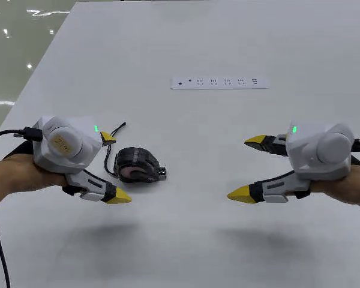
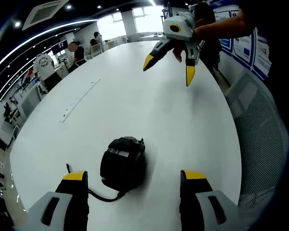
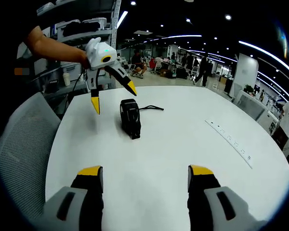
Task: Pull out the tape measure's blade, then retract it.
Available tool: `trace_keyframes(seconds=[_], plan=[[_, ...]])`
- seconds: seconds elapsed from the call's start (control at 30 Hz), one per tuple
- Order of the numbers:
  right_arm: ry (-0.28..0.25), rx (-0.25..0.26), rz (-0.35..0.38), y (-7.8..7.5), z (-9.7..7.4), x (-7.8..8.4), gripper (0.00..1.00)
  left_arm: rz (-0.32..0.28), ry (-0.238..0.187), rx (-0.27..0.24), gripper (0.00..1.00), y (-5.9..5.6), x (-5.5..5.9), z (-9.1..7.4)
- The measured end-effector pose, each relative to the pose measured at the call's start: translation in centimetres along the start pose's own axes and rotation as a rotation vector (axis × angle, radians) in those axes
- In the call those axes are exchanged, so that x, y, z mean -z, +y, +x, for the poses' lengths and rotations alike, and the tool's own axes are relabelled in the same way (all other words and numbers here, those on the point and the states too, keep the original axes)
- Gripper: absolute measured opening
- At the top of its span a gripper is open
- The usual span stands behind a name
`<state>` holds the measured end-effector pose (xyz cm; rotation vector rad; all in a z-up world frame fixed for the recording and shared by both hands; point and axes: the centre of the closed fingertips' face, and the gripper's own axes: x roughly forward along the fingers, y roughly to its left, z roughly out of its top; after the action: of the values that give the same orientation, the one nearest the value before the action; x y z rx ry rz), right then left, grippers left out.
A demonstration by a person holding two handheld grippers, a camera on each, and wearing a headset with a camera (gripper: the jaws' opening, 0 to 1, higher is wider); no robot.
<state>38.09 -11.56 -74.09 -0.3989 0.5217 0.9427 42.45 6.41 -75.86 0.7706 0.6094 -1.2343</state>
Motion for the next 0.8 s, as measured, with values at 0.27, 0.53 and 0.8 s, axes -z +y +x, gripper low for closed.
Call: trace_keyframes(seconds=[0.27,0.53,0.8], plan=[[0.01,-0.054,-0.05,0.4,2.8,-0.6,0.64,0.076,0.061,0.025,0.64,1.0,0.6,0.8],[0.018,-0.096,-0.087,0.1,5.1,-0.8,0.56,0.111,0.103,0.046,0.55,1.8,1.3,1.7],[0.021,-0.142,-0.109,0.4,7.1,-1.2,0.5,0.144,0.144,0.072,0.47,1.7,2.1,2.5]])
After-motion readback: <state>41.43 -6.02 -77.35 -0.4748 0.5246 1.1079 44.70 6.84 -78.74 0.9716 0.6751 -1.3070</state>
